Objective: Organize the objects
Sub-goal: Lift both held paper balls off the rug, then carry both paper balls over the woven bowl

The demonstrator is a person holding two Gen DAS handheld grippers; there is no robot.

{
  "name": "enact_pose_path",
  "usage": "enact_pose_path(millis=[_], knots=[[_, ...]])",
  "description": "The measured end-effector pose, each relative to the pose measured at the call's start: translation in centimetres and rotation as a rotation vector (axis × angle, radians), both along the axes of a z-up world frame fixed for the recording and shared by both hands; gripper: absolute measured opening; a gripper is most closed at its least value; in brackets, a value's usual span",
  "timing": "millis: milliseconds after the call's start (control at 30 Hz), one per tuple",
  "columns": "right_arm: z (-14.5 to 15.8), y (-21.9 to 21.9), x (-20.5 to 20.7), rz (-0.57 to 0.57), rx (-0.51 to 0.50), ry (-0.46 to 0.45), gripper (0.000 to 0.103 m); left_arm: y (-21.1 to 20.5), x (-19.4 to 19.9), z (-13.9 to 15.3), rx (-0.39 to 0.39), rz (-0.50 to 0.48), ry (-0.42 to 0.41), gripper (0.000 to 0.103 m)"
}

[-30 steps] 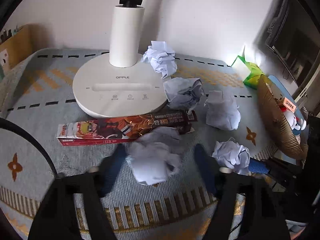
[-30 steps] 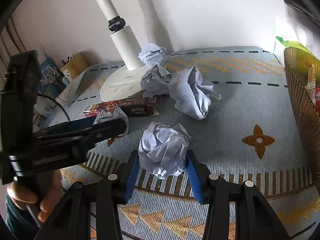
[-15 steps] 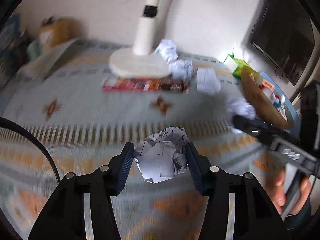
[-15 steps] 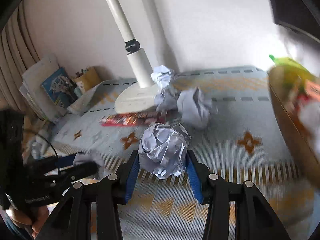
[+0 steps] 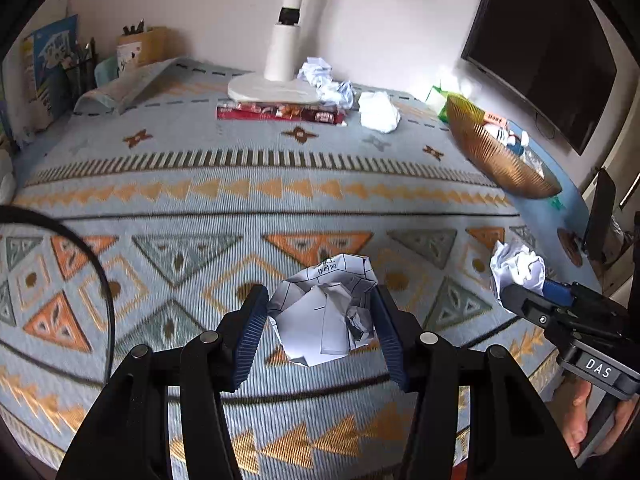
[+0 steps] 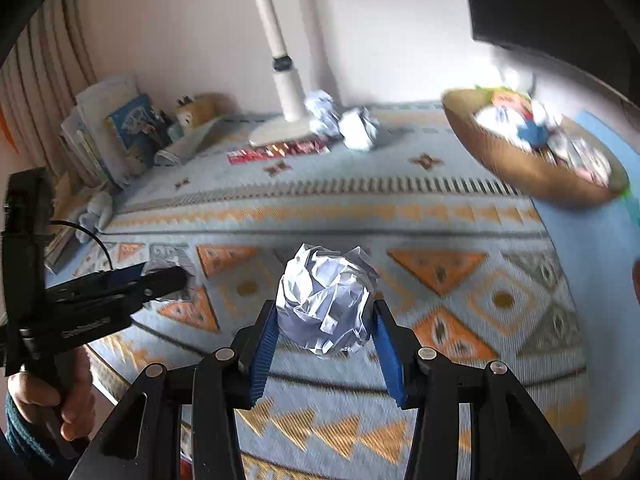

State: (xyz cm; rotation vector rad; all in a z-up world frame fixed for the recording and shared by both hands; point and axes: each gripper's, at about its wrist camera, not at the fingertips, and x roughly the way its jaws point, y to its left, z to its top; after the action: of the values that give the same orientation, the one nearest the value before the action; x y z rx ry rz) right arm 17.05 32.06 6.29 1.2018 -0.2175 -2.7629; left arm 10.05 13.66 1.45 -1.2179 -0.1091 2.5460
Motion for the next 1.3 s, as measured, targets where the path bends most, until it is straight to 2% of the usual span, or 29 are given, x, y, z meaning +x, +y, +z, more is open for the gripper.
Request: enact_pose_path(millis=[67,133,167,200,267,433,467,500,533,667,767,967,1133,1300], knots=[[-0.9,0.4,0.4,-0.013,-0.002,-0.028,0.049,-0.1,0.4,-0.4,0.003,0.003,-0.006,0.050],[-1.4,1.0,0.5,-0.023,-0.026,-0.050,0.062,-0.4,0.5,-0.5,0.023,0.007,0.003,0.050],[-1.5,1.4,0.6,-0.030,-0.045,-0.050,0.075,-0.5,0.6,-0.6,0.028,0.006,0.003,0.050],[-1.5,1.6,0.8,-0.037,-0.055,-0.044,0.080,-0.6,0.5,-0.6,0.032,0.004,0.005,0.050],[-1.3,2.0,1.1,-0.050,-0.070,-0.019,0.081,-0.6,0.5,-0.6,0.039,0.003,0.011,0.050],[-1.7,1.8,0.5,-0.082,-0.026,-0.018,0.080,-0.2,0.3,-0.6,0.031,-0.001,0.026,0.050],[-2.0,1.6,0.2,-0.081,-0.014,-0.033,0.072,-0.2,0.3,-0.6,0.026,-0.002,0.028,0.050],[-2.1,1.5,0.1,-0.077,-0.004,-0.037,0.051,-0.1,0.3,-0.5,0.025,-0.001,0.028,0.050],[-2.2,1.3,0.1,-0.076,0.011,-0.037,0.048,-0.1,0.2,-0.5,0.027,0.000,0.027,0.050],[-1.4,1.3,0.5,-0.088,0.024,0.000,0.047,0.3,0.3,0.1,0.057,-0.007,0.029,0.050],[0.1,2.0,1.2,-0.094,0.015,0.046,0.047,1.2,0.1,1.9,0.094,-0.037,0.046,0.050],[3.6,5.6,2.0,-0.176,0.059,0.136,0.047,5.6,-2.6,8.2,0.123,-0.148,0.135,0.050],[9.6,11.5,1.4,-0.291,0.095,0.252,0.047,12.4,-6.1,13.8,0.137,-0.265,0.256,0.050],[15.2,17.1,-0.3,-0.427,0.085,0.349,0.047,19.8,-11.1,16.8,0.177,-0.355,0.278,0.050]])
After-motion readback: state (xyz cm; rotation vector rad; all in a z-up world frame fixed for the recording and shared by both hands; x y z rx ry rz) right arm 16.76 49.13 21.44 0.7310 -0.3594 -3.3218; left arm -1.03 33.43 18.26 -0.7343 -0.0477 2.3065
